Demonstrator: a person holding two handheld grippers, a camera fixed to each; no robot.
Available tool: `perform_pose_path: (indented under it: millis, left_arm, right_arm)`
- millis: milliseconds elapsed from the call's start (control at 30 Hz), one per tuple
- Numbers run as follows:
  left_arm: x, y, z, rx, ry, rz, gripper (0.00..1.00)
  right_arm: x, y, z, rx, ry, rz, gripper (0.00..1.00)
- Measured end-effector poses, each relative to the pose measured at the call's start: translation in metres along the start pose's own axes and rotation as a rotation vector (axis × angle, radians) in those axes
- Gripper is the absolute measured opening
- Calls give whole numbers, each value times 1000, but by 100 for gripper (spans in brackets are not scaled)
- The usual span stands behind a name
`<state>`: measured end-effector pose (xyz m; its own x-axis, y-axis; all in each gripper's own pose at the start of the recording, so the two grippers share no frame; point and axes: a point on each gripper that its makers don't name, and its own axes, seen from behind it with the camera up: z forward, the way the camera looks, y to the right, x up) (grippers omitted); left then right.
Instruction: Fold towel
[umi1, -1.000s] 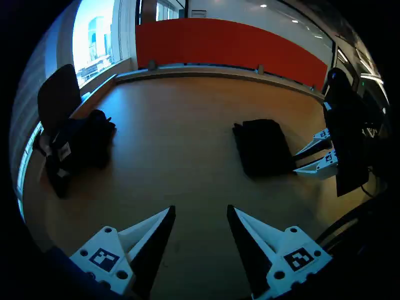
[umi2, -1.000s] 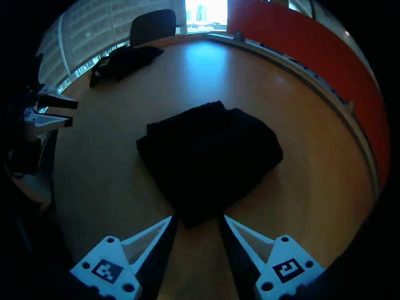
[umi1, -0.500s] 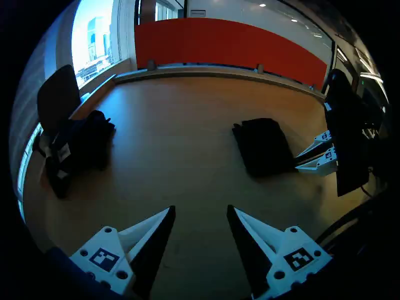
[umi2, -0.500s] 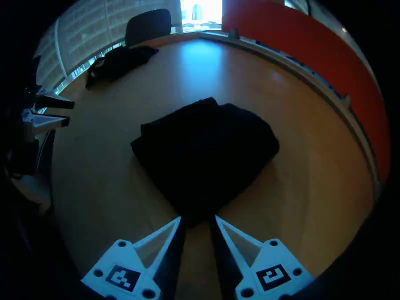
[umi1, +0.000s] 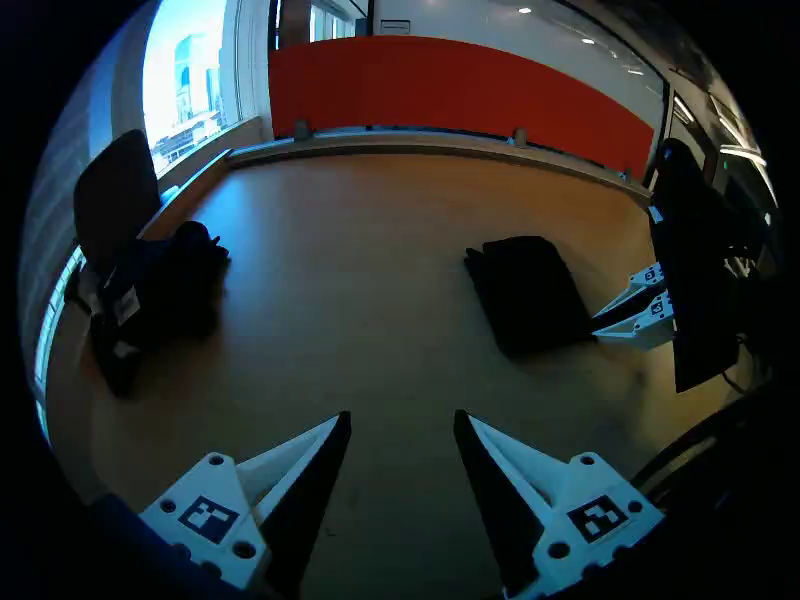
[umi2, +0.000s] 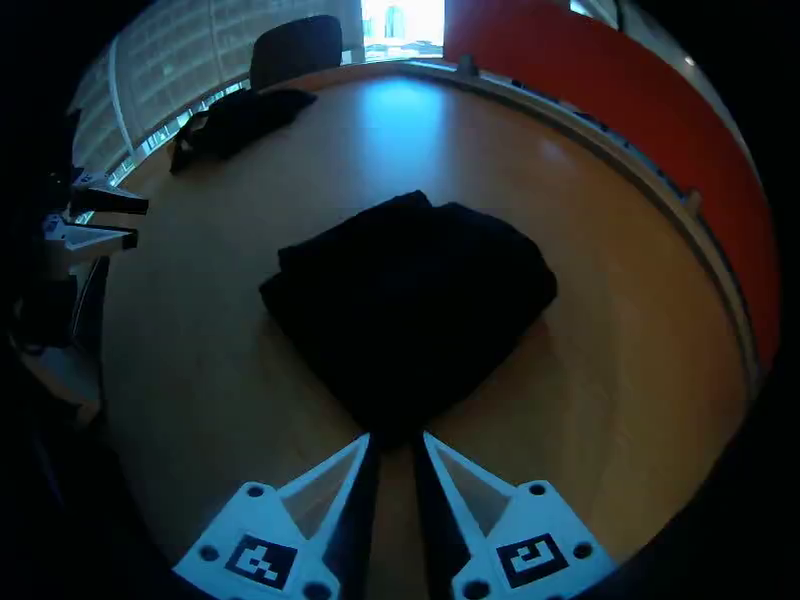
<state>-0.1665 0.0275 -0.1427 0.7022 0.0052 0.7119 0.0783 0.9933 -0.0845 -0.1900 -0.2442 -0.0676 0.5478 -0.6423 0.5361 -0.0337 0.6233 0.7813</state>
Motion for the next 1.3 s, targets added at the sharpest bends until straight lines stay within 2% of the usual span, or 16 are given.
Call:
perform_pose_path:
  millis: [67, 133, 467, 667, 867, 1300]
  left_arm:
    - [0, 1, 0, -1, -1, 1, 75]
    - [0, 1, 0, -1, -1, 2, 75]
    - [2, 3, 0, -6, 3, 7, 75]
    - [4, 4, 1, -10, 6, 17, 76]
    - [10, 5, 0, -15, 14, 26, 75]
    - [27, 7, -3, -24, 41, 47, 75]
  right_arm:
    - [0, -1, -1, 1, -1, -2, 17]
    - [0, -1, -2, -2, -1, -2, 7]
    - [4, -2, -10, 4, 18, -5, 5]
    - [18, 0, -21, -4, 54, -10, 5]
    - [53, 3, -40, 5, 119, -8, 5]
    - [134, 24, -93, -15, 261, -12, 5]
